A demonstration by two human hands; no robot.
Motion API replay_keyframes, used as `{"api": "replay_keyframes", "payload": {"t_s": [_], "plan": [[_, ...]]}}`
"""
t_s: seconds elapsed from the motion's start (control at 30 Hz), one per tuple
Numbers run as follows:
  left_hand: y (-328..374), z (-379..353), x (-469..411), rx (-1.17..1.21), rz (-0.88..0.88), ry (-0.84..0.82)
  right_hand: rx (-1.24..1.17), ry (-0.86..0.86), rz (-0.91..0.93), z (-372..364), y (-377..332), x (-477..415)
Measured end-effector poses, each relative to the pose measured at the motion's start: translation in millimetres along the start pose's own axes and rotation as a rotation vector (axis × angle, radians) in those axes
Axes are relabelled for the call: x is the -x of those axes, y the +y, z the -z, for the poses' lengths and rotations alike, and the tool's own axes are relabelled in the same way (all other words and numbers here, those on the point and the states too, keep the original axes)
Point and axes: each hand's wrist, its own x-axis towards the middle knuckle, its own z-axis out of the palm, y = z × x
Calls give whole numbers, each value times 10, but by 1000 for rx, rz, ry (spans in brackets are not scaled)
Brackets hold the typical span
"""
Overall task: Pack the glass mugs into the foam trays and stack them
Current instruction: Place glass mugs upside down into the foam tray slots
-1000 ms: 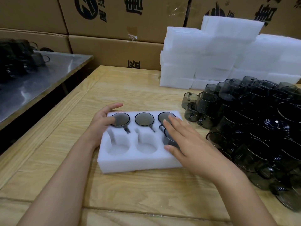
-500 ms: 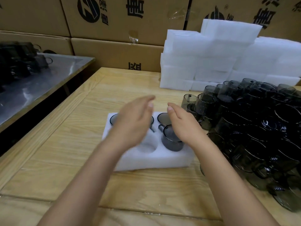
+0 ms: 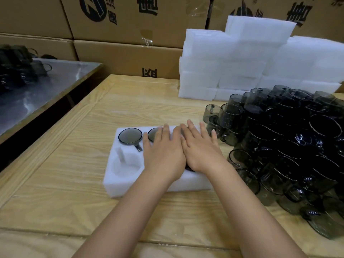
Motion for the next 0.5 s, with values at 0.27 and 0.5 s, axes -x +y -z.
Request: {"api": "replay_keyframes", "payload": {"t_s": [0.27, 0.5], "plan": [[-68, -44, -57, 46, -42, -12, -22, 75, 11, -50, -8, 10], [-80, -41, -116, 72, -64, -71, -177, 555, 79, 18, -55, 243]]}}
